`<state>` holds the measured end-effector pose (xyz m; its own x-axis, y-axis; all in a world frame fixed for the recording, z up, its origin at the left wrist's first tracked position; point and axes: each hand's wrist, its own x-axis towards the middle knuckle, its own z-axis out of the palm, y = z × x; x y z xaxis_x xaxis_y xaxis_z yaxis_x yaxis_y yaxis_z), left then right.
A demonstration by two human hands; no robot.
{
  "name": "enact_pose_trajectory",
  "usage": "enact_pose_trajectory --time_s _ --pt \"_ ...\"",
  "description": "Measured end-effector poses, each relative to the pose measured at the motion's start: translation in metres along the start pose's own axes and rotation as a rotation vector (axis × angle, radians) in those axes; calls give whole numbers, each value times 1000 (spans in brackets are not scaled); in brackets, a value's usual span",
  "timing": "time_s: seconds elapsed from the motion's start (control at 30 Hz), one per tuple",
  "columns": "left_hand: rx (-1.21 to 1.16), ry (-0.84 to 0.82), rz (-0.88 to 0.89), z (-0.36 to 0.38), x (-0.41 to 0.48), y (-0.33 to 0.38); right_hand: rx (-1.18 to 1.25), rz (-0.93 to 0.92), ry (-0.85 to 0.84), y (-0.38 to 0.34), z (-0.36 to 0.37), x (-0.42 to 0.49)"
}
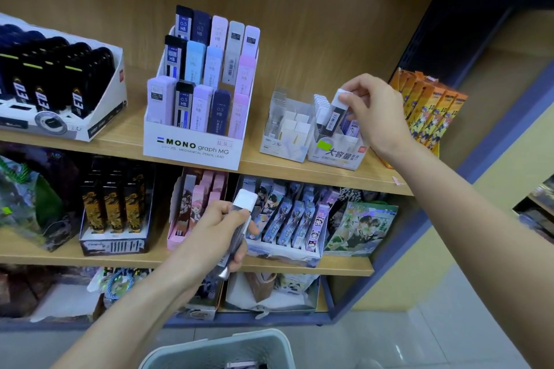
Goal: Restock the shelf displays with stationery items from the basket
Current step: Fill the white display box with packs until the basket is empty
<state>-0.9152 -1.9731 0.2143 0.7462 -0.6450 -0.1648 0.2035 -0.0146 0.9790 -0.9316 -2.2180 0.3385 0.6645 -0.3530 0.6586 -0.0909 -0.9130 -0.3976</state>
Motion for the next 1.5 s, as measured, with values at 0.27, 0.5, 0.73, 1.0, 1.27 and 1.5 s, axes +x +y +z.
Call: enact_pose_trajectory --time_s 0.27,0.5,0.73,1.0,1.27,1.5 --pt "-91 17 86 -2 -2 2 5 -38 20 0 -1 2" --pt "-60 19 182 -3 -5 4 -6 9 -157 6 12 -10" --pt "-17 28 214 -2 -5 5 -154 -7 -48 5 16 -15" --pt "9 22 240 -1 -6 7 400 257 -418 -62 29 -98" --pt "-31 63 144 -4 -1 1 686 436 -535 -69 27 -106" --pt "-15 39 83 -4 2 -2 397 152 145 -37 -12 -54"
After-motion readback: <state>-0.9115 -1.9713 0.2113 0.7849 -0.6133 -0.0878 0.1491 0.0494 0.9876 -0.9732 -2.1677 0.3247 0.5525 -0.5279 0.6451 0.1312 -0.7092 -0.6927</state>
